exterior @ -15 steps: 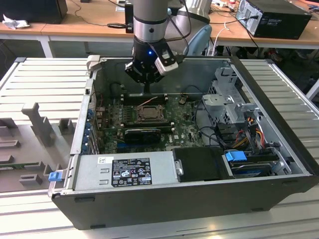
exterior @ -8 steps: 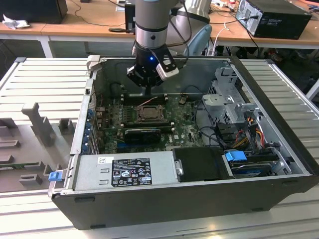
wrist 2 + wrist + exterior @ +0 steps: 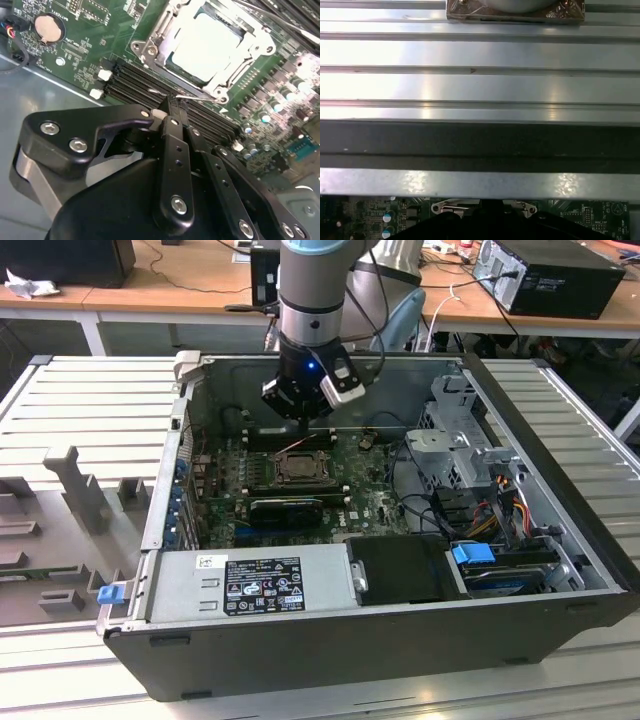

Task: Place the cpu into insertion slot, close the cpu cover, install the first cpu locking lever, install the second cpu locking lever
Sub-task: 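Install the first cpu locking lever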

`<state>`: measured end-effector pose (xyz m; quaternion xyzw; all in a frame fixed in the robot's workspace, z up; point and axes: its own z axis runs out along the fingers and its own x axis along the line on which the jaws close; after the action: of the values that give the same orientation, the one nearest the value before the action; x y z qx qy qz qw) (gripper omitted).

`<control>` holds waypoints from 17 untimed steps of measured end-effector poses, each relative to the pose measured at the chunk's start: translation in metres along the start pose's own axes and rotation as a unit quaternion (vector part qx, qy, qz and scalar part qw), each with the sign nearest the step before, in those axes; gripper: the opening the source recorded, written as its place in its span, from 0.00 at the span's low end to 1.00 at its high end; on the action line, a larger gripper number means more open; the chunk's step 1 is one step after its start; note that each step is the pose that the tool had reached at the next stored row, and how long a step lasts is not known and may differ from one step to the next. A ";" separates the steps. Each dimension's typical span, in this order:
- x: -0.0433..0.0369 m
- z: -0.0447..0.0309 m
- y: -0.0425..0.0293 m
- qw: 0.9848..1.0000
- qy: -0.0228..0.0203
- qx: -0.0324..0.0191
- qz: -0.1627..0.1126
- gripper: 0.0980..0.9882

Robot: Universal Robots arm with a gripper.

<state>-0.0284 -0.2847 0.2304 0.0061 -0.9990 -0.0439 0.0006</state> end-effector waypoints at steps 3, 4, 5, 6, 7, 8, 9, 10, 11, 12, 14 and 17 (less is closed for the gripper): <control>-0.0019 0.0038 -0.0003 1.000 -0.001 0.000 -0.001 0.01; -0.0027 0.0049 -0.0004 1.000 -0.001 0.000 -0.002 0.01; -0.0037 0.0062 -0.0006 1.000 -0.001 0.000 -0.002 0.01; -0.0046 0.0075 -0.0006 1.000 -0.001 0.000 -0.002 0.01; -0.0054 0.0087 -0.0007 1.000 -0.001 0.000 -0.003 0.01; -0.0063 0.0104 -0.0007 1.000 -0.001 0.000 -0.003 0.01; -0.0068 0.0113 -0.0007 1.000 -0.001 0.000 -0.004 0.01; -0.0073 0.0124 -0.0007 1.000 -0.001 0.000 -0.004 0.01; -0.0077 0.0134 -0.0007 1.000 -0.001 0.000 -0.004 0.01; -0.0082 0.0146 -0.0006 1.000 -0.001 0.000 -0.005 0.01; -0.0091 0.0172 -0.0003 1.000 -0.001 0.000 -0.005 0.01; -0.0099 0.0211 0.0000 1.000 -0.001 0.001 -0.006 0.01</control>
<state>-0.0185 -0.2828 0.2093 0.0120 -0.9990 -0.0430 -0.0004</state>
